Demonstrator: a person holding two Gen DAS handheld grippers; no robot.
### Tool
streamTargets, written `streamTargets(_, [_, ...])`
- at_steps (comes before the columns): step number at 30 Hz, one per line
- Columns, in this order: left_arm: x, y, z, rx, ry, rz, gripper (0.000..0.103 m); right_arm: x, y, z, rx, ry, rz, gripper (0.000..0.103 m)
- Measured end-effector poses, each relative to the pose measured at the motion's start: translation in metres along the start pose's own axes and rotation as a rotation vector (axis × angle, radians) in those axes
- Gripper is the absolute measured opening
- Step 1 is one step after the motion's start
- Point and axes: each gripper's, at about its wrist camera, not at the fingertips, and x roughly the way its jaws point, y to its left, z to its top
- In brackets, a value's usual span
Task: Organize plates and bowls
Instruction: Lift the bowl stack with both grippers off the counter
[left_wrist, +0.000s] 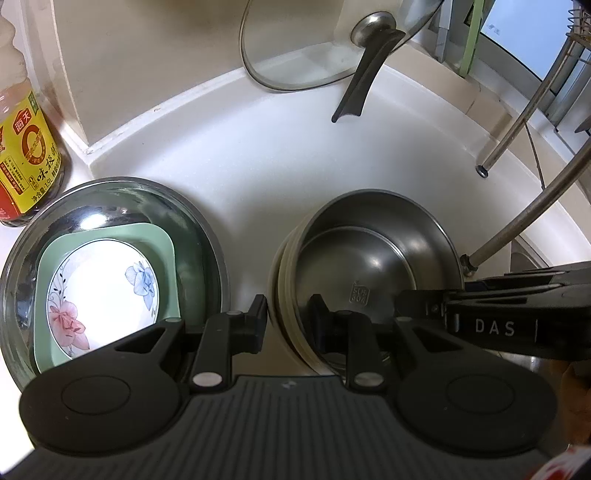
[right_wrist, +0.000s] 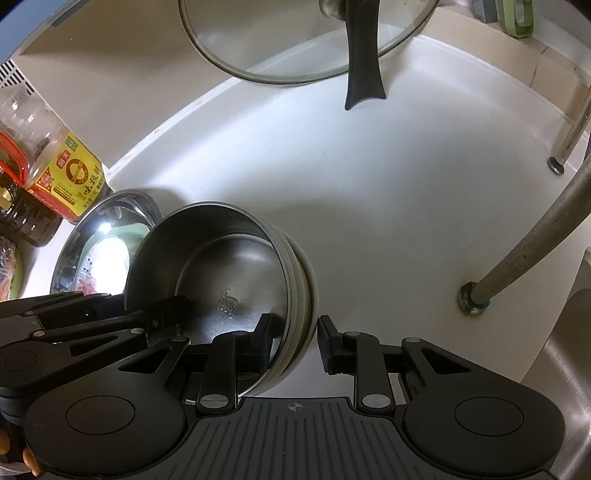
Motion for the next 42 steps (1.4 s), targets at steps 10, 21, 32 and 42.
streamTargets(10, [-0.0015, -0.0014, -0.0016, 0.008, -0.011, 0.001, 0.022, -0.0016, -0.0017, -0.0023, 0.005, -0.026, 0.004, 0.027])
streamTargets(21, [-0.0028, -0.0042, -0.0023, 0.013, -0.013, 0.005, 0.022, -0.0054, -0.0020, -0.0053, -0.007, -0.050, 0.011, 0.026])
streamTargets(32, [-0.0039, -0.0035, 0.0021, 0.010, 0.001, -0.005, 0.023, -0.0043, -0.0061, -0.0035, 0.017, -0.048, 0.016, 0.020])
streamTargets(42, [-0.0041, 0.0005, 0.0032, -0.002, 0.010, -0.017, 0.022, -0.0050, -0.0051, -0.0008, 0.008, -0.057, 0.011, 0.017])
